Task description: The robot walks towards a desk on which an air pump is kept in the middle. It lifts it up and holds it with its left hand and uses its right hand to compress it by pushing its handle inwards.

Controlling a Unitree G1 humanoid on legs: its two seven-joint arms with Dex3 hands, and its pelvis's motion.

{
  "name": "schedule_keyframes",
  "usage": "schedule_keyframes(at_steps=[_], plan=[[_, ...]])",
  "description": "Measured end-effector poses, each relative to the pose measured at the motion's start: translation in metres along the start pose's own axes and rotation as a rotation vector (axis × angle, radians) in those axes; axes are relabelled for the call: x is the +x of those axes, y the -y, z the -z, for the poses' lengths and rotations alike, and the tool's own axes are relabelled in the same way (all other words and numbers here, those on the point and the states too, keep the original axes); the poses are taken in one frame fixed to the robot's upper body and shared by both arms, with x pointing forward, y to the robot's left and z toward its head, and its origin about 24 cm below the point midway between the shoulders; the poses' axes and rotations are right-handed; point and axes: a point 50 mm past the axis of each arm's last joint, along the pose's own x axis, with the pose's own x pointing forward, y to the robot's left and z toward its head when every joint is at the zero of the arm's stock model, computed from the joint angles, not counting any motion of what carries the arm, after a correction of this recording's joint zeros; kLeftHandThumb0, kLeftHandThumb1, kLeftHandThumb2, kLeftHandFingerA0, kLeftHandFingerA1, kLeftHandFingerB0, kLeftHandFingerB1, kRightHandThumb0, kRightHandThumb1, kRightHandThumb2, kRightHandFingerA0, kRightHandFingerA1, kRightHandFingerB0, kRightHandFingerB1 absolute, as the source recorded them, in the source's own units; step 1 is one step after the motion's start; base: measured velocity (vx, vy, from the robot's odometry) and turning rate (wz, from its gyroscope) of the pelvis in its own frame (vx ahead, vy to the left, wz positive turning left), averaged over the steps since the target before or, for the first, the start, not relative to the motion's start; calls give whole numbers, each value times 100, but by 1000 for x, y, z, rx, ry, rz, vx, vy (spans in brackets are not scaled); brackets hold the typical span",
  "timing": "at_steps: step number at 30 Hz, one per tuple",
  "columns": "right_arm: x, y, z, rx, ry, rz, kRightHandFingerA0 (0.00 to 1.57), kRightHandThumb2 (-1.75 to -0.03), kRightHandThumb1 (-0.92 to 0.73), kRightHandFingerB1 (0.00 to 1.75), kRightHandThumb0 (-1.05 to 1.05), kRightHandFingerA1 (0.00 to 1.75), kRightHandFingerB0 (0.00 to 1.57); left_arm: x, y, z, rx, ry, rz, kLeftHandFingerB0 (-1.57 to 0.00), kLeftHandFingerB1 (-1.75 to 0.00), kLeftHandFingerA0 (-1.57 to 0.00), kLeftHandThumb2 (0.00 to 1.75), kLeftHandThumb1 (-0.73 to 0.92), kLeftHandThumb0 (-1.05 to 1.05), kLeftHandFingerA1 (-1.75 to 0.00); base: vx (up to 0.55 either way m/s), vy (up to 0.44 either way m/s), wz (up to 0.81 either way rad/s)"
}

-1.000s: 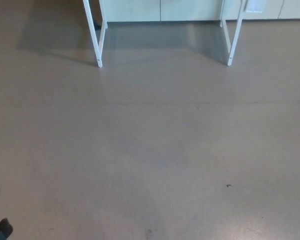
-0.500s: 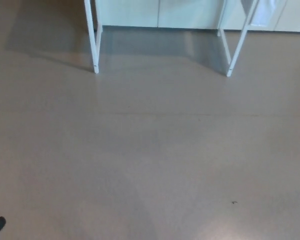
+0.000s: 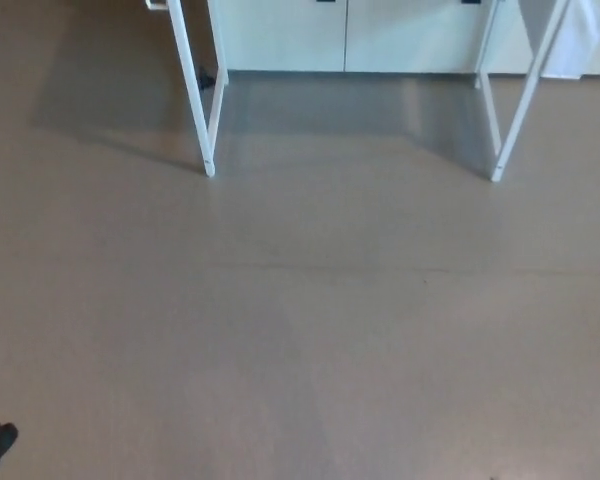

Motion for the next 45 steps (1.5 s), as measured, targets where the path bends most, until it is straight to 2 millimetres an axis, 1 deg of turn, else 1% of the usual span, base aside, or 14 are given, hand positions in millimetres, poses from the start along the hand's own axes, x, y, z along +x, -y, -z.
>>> schedule_keyframes(at_steps=[4,7,13,17,22,23,26,30,31,32,36,37,41,45], plan=[[-3,1,3,-2,-7,0,77,-60,-68,38,-25,48,43,-2,-2,4,7,-15,-5,-45,-41,-57,62,76,-9,-49,342,46,-21],[-7,2,8,-6,-27,3,76,-61,-68,38,-24,48,42,-3,-3,6,11,-23,-7,-45,-43,-56,64,75,-13,-50,390,156,-21],[-4,-2,6,-6,-12,-8,75,-61,-68,38,-24,48,42,-1,-4,1,25,-12,-6,-45,-43,-56,65,75,-13,-50,509,180,-26],[-6,-1,7,-7,-16,-8,78,-61,-68,37,-25,48,42,-2,-6,3,26,-20,-11,-43,-42,-55,65,76,-12,-49,391,104,12],[-8,0,7,-9,-13,-8,77,-61,-68,38,-24,48,43,-4,-8,7,29,-33,-16,-43,-42,-56,64,73,-12,-50,384,-51,24],[-7,-4,7,-3,-16,-16,77,-61,-68,38,-24,48,43,-3,-7,6,29,-30,-14,-43,-42,-56,64,73,-12,-50,531,-122,72],[-5,1,2,-7,3,-6,79,-61,-68,38,-25,48,43,0,0,5,23,-25,11,-45,-42,-58,61,75,-9,-50,519,-216,30],[-6,1,3,-11,-1,-7,77,-60,-66,37,-29,48,42,-4,-5,12,22,-49,1,-43,-43,-55,64,72,-13,-51,410,-131,-5],[-7,2,5,-13,-7,-5,72,-59,-66,37,-27,48,40,-5,-6,14,23,-54,-2,-46,-41,-60,61,73,-10,-50,374,-49,-23],[-10,4,11,-19,-28,1,75,-59,-64,36,-31,48,42,-8,-9,18,26,-65,-5,-38,-42,-51,64,75,-12,-51,396,2,-26],[-25,12,32,-36,-111,16,73,-59,-64,37,-30,47,42,-18,-19,34,36,-110,-5,-39,-42,-53,65,72,-14,-50,420,46,-28],[-30,14,38,-37,-131,22,75,-59,-64,37,-30,47,43,-22,-21,39,43,-123,-3,-40,-41,-56,63,69,-15,-48,560,144,-47],[-31,13,38,-37,-122,21,76,-59,-64,37,-31,47,43,-25,-23,40,71,-119,9,-40,-39,-58,59,67,-14,-48,494,197,-30],[-38,14,46,-39,-146,25,76,-59,-63,37,-32,47,43,-31,-28,40,96,-111,9,-36,-40,-49,64,66,-17,-46,417,205,4]])
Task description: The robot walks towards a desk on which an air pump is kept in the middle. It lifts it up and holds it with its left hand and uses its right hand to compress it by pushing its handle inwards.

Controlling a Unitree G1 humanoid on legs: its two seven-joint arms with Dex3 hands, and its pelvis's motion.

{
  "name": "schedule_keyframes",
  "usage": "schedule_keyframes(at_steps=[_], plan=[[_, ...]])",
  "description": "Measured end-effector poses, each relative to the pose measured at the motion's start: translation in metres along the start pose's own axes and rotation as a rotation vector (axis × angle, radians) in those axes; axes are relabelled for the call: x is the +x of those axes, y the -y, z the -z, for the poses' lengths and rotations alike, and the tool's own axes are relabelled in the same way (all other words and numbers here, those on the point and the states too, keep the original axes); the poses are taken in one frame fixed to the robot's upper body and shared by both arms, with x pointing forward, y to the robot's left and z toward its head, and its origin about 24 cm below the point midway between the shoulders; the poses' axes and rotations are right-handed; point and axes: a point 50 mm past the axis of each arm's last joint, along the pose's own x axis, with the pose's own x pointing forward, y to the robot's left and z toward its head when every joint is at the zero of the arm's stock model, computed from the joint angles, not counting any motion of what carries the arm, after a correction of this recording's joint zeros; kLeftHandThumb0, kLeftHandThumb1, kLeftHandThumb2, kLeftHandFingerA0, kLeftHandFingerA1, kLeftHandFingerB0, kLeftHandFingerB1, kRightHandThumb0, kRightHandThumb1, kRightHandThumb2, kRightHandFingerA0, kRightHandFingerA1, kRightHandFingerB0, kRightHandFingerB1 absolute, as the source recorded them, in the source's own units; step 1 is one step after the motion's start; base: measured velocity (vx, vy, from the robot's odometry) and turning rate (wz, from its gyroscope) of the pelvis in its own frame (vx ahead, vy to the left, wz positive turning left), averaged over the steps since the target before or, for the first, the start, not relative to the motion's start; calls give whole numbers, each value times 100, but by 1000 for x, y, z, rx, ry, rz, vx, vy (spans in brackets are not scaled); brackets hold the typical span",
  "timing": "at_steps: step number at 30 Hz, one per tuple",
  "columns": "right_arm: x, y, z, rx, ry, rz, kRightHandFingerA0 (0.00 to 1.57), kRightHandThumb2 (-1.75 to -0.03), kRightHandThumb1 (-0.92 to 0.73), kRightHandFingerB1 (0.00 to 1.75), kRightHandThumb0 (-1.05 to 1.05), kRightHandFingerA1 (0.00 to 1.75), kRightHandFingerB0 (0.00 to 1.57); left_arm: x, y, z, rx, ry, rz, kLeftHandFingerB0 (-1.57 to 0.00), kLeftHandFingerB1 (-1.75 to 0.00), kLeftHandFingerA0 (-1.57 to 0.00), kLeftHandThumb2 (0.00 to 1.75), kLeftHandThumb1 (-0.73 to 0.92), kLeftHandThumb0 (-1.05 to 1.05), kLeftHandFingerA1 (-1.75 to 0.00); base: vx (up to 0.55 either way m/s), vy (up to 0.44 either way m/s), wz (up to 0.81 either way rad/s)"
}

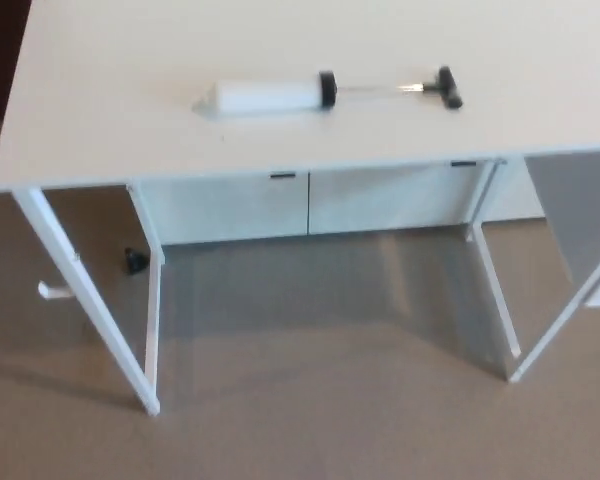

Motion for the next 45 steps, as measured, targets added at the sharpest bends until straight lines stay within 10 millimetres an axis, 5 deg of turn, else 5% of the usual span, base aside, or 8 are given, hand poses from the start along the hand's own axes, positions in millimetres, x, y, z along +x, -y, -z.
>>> schedule_keyframes(at_steps=[8,19,45], plan=[[-14,3,17,3,-49,3,75,-59,-65,37,-27,47,44,-23,-18,22,40,-64,-14,-38,-38,-50,58,63,-17,-45,207,-20,4],[-16,7,22,-1,-67,18,75,-59,-65,37,-28,47,44,-25,-13,21,52,-94,31,-43,-41,-65,58,62,-18,-52,114,-118,6],[-7,4,11,21,-17,23,79,-59,-64,38,-29,48,48,-22,-4,-2,80,-127,65,-39,-40,-60,60,69,-20,-50,100,-44,4]])
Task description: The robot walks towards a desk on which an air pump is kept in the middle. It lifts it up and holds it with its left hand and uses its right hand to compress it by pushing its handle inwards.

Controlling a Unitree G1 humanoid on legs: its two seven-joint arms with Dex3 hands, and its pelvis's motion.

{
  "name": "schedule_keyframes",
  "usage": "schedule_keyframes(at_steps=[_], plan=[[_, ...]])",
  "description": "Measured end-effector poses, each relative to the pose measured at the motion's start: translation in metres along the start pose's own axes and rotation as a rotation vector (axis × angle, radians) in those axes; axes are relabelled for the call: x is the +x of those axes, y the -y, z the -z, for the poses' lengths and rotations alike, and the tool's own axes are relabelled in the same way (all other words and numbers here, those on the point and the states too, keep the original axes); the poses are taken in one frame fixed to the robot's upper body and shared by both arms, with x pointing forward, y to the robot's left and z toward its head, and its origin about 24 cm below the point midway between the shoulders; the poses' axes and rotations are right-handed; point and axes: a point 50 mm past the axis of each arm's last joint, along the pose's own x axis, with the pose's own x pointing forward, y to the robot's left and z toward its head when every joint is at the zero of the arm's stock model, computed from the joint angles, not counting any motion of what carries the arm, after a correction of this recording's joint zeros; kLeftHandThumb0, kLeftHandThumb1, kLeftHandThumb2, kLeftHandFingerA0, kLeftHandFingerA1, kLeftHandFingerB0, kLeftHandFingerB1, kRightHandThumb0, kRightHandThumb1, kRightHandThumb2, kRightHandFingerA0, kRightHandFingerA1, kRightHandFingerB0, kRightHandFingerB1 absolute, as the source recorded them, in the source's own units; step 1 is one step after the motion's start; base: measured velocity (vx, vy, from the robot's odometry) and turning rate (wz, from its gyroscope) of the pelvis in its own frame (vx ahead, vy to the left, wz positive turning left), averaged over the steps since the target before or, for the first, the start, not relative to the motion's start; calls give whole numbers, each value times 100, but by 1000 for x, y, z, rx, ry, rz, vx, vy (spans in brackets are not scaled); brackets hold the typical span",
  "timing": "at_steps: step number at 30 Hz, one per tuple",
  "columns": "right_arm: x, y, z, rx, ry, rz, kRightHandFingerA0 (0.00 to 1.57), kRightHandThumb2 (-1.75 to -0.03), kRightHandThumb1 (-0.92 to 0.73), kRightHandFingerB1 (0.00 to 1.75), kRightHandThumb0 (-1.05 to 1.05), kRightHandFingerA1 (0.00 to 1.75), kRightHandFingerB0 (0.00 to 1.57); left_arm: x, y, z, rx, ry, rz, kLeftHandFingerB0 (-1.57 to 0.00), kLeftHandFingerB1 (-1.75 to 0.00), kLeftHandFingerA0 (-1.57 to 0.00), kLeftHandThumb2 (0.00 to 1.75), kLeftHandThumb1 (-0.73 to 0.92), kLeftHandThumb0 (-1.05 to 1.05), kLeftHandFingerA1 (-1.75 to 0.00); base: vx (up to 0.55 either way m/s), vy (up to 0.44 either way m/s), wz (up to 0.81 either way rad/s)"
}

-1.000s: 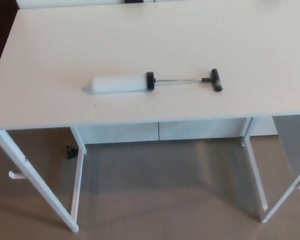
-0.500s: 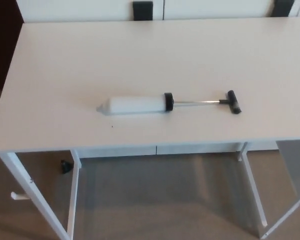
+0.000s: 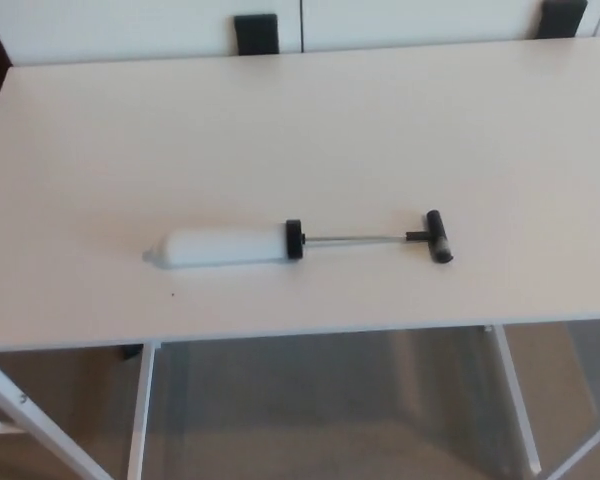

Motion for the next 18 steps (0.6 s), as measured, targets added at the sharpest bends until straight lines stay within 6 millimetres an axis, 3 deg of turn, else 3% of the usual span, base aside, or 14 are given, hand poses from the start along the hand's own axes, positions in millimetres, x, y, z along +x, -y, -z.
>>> schedule_keyframes(at_steps=[7,16,18], plan=[[2,0,-1,1,4,0,78,-58,-63,38,-29,48,49,1,2,-2,7,-3,7,-42,-40,-64,60,68,-23,-51,33,40,-11],[3,-6,-2,17,5,-8,81,-58,-63,38,-30,48,50,3,0,-11,19,6,1,-37,-39,-57,61,72,-22,-48,37,130,7],[4,-7,-2,17,4,-9,79,-58,-63,38,-31,48,50,3,0,-12,23,10,4,-40,-39,-63,61,71,-22,-49,140,25,7]])
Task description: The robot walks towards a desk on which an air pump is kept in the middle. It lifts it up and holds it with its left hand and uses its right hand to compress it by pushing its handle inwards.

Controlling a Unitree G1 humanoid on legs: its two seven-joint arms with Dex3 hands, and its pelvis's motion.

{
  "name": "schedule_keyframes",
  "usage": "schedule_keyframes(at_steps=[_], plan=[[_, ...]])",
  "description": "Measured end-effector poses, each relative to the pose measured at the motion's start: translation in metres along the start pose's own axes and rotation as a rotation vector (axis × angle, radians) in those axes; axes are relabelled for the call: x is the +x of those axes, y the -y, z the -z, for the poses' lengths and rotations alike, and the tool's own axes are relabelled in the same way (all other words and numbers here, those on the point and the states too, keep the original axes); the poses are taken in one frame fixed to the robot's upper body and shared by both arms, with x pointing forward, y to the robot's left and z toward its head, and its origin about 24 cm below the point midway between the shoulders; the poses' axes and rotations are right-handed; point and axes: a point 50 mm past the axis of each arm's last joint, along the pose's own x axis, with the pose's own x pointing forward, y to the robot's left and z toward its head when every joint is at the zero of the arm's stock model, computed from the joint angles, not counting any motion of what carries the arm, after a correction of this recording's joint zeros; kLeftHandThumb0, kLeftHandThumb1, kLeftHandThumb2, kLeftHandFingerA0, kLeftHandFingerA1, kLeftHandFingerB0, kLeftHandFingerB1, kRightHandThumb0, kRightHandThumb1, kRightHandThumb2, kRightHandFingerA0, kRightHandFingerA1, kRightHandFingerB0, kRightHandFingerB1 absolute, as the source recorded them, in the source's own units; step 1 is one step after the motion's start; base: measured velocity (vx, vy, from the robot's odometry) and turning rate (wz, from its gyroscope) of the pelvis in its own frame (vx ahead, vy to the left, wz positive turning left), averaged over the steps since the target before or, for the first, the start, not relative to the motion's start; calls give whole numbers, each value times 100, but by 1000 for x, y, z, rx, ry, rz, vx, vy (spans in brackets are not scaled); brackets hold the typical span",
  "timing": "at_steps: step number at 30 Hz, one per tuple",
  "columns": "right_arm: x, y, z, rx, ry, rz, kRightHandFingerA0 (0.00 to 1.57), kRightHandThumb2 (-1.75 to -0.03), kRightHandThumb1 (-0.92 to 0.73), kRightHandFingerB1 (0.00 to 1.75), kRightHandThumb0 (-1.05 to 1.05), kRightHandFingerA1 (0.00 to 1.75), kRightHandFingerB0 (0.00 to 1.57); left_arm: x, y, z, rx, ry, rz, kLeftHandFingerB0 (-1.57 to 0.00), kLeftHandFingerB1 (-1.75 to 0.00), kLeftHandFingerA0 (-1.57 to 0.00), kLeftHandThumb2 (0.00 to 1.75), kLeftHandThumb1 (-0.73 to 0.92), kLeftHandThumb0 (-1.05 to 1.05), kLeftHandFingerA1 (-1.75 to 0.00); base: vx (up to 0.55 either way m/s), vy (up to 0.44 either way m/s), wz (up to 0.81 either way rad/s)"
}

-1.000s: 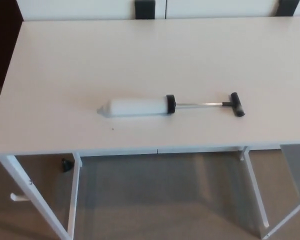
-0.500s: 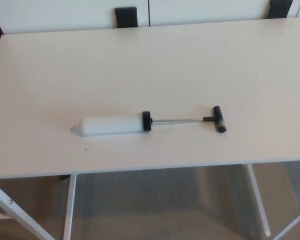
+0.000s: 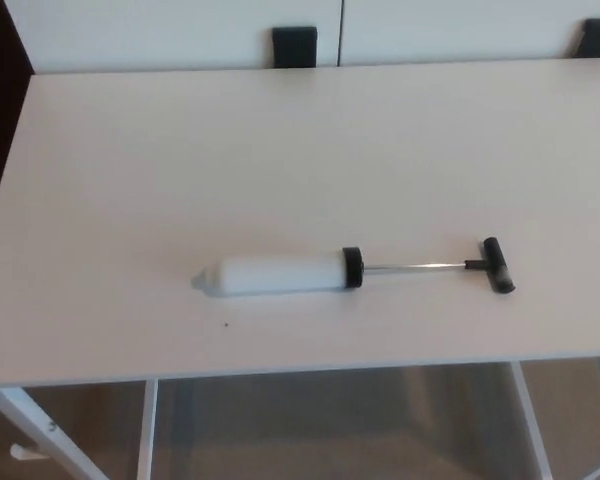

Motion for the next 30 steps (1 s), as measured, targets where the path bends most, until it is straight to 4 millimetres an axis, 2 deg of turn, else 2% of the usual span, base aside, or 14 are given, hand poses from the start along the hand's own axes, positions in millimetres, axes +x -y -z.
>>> schedule_keyframes(at_steps=[8,17,18,20,21,22,23,25,26,28,29,30], plan=[[1,0,-1,2,5,2,84,-58,-61,39,-33,48,52,1,3,-2,11,0,13,-39,-40,-57,61,73,-20,-50,31,-18,2],[3,-1,-3,4,8,3,81,-57,-60,40,-32,49,53,-1,3,-8,18,11,18,-36,-39,-58,62,76,-23,-51,0,0,0],[3,-1,-3,4,8,3,84,-58,-61,40,-30,49,54,-1,3,-8,18,11,18,-16,-51,-46,96,51,-19,-65,0,0,0],[3,0,-5,7,25,5,84,-58,-61,40,-30,49,54,-4,-3,-10,-5,14,3,-16,-51,-46,96,51,-19,-65,0,0,0],[2,0,-6,9,32,6,84,-58,-61,40,-30,49,53,-5,-6,-11,-26,16,-5,-4,-47,-31,93,48,-19,-60,0,0,0],[2,2,-7,13,39,10,84,-58,-61,40,-30,49,53,-8,-12,-11,-54,21,-20,-4,-47,-31,93,48,-19,-60,0,0,0],[1,3,-7,16,44,13,84,-58,-63,41,-26,50,54,-9,-16,-12,-70,24,-32,-23,-37,-28,60,67,-27,-47,0,0,0],[-2,5,-12,31,85,20,84,-58,-63,41,-26,50,54,-19,-31,-14,-135,51,-88,-23,-37,-28,60,67,-27,-47,0,0,0],[-3,7,-14,37,102,22,84,-58,-62,41,-30,49,55,-23,-39,-15,-152,61,-114,-45,-52,-27,59,67,-28,-42,0,0,0],[-6,9,-17,42,130,23,84,-58,-62,41,-30,49,55,-30,-53,-18,-175,79,-161,-45,-52,-27,59,67,-28,-42,0,0,0],[-9,11,-19,43,146,24,85,-58,-62,41,-30,49,56,-36,-64,-21,-188,92,-199,-6,-20,-41,61,62,-20,-108,0,0,0],[-9,11,-19,43,146,24,87,-58,-61,41,-29,49,56,-36,-64,-21,-188,92,-199,-14,-22,-46,55,63,-30,-143,0,0,0]])
